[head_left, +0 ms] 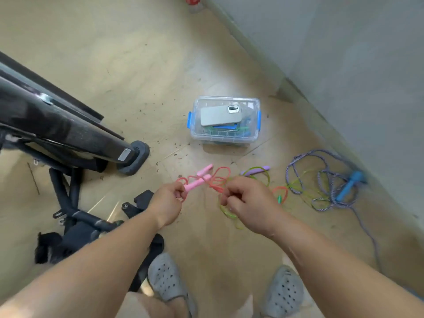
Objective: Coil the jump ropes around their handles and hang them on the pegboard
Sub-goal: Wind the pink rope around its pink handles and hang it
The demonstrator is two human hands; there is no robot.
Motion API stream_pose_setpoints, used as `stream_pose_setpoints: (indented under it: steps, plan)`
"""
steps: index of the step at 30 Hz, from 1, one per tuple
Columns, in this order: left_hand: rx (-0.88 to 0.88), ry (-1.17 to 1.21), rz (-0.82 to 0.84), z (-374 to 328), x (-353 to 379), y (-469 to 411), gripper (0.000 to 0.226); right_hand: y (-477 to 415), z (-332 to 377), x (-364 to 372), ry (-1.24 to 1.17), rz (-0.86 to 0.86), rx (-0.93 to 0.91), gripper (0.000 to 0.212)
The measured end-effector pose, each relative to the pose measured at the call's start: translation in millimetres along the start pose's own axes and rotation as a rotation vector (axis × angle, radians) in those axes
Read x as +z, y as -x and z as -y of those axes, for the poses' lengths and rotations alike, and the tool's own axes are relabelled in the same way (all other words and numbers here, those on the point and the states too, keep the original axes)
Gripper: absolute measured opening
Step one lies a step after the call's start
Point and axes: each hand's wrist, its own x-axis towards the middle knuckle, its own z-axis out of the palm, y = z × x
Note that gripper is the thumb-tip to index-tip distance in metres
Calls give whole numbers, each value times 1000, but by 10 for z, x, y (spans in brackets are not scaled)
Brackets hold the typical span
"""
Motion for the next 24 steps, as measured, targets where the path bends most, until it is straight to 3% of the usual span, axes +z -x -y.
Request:
stream_pose_setpoints:
  steps: [4, 7, 9, 10, 14, 17, 24]
  plan:
    - [4, -181, 100, -815, -558, 1188, 36, 930, 1002, -737, -5, 45, 27, 31]
    - [49, -23, 128, -1570, -998, 2172, 94, 1662, 1827, -1272, -4, 78, 28, 36]
    - [186, 97, 192, -2156, -1256, 2822, 102, 2140, 2312, -1567, 19, 105, 26, 30]
    - [276, 89, 232, -2404, -1357, 3113, 94, 2370, 2537, -1691, 36, 93, 16, 27]
    - [494, 37, 249, -3055, -1509, 4021, 19, 3192, 3179, -2118, 131, -38, -92, 26]
    - [419, -40, 209, -3256, -1524, 4411, 21, 3730, 3405, -2411, 215, -112, -138, 29]
    - [425, -122, 181, -3052, -1482, 4757, 23, 4961, 3633, -2756, 121, -626, -201, 25]
